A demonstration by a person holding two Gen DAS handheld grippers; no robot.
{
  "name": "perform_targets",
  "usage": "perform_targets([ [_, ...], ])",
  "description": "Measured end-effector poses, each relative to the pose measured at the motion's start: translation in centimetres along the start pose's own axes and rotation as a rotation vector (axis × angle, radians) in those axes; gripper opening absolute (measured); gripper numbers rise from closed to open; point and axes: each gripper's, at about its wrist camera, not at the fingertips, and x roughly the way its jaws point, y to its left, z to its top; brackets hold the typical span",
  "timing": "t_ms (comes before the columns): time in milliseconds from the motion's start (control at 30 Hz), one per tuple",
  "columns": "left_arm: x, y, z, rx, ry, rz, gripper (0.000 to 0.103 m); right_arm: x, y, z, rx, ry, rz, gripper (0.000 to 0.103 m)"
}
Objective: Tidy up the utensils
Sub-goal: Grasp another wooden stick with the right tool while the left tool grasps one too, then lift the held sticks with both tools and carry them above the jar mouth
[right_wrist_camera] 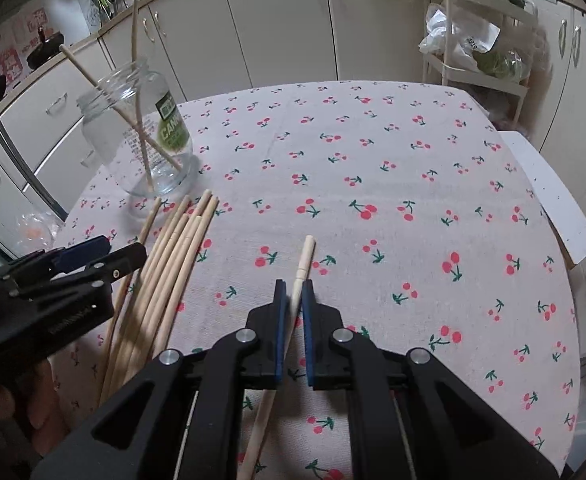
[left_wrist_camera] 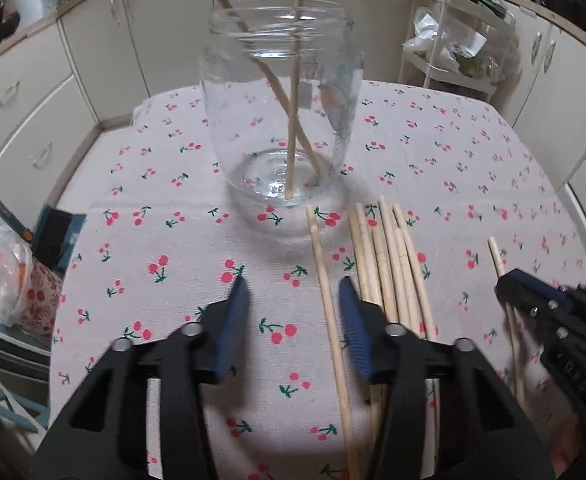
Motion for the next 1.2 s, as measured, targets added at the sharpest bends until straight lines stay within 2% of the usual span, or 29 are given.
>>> perform_targets([
  [67,-0.3,0.2,-0.2,0.001,0.001,-0.018,0.018,0.0,0.3,0.1,-0.004,0.005,-0.001,0.009],
  [133,-0.6,1.0,-0.5,-0.019,0.016,-0.063,0.009,0.0,0.4,0.2,-0.011,0.006,-0.013,0.011],
  [167,-0.7,1.4,-0.7,-0.025,0.022,-0.082,0.007,0.0,0.5,0.2,-0.011,0.002,-0.015,0.016],
  [233,-1.1,2.2,-1.2,-0.040,0.038,-0.120,0.006,0.0,0.5,0.3,-0.010,-0.007,-0.034,0.024],
  [367,-1.5,2.5,-1.6,-0.020,0.056,-0.125,0.007,0.4,0.5,0.4,-0.011,0.003,-0.046,0.024],
  [500,-1.1,2.6,-0.6,-0.044,0.057,-0.104,0.008,0.5,1.0,0.4,-0.049,0.004,-0.076,0.024],
  [533,-0.9,2.4,-0.3,-0.041,0.054,-0.090,0.011,0.5,1.0,0.4,-0.053,0.005,-0.080,0.024],
  [600,-0.8,2.2,0.2,-0.037,0.046,-0.061,0.024,0.6,1.0,0.6,-0.060,0.009,-0.087,0.023],
  [633,-0.6,2.0,0.5,-0.035,0.041,-0.041,0.036,0.7,1.0,0.6,-0.062,0.011,-0.091,0.020],
  [667,-0.5,1.8,0.7,-0.032,0.038,-0.020,0.039,0.8,1.0,0.7,-0.067,0.012,-0.096,0.018],
  [767,0.2,1.7,1.0,-0.023,0.056,0.010,0.039,0.8,1.1,0.7,-0.087,0.011,-0.105,0.010],
  [800,0.2,1.5,1.0,-0.013,0.045,0.030,0.035,0.8,1.0,0.7,-0.088,0.008,-0.100,0.009],
  [833,0.2,1.3,1.0,0.002,0.038,0.036,0.025,0.8,0.9,0.7,-0.082,0.005,-0.097,0.009],
  [867,0.1,1.2,1.0,0.008,0.038,0.026,0.008,0.7,0.7,0.7,-0.067,0.004,-0.090,0.007],
  [900,0.1,1.1,1.1,0.009,0.045,0.018,0.005,0.6,0.4,0.7,-0.042,0.006,-0.068,0.007],
  [1000,-0.9,1.1,1.0,-0.001,0.027,-0.007,0.005,-0.6,0.0,0.6,0.035,-0.016,0.003,0.006],
  [1133,-5.1,1.8,0.7,-0.029,-0.095,-0.105,0.005,-3.7,0.4,1.0,0.110,-0.104,0.110,0.006],
  [1200,-8.1,2.7,0.8,-0.054,-0.175,-0.161,0.005,-6.0,0.7,1.4,0.159,-0.181,0.180,0.006],
])
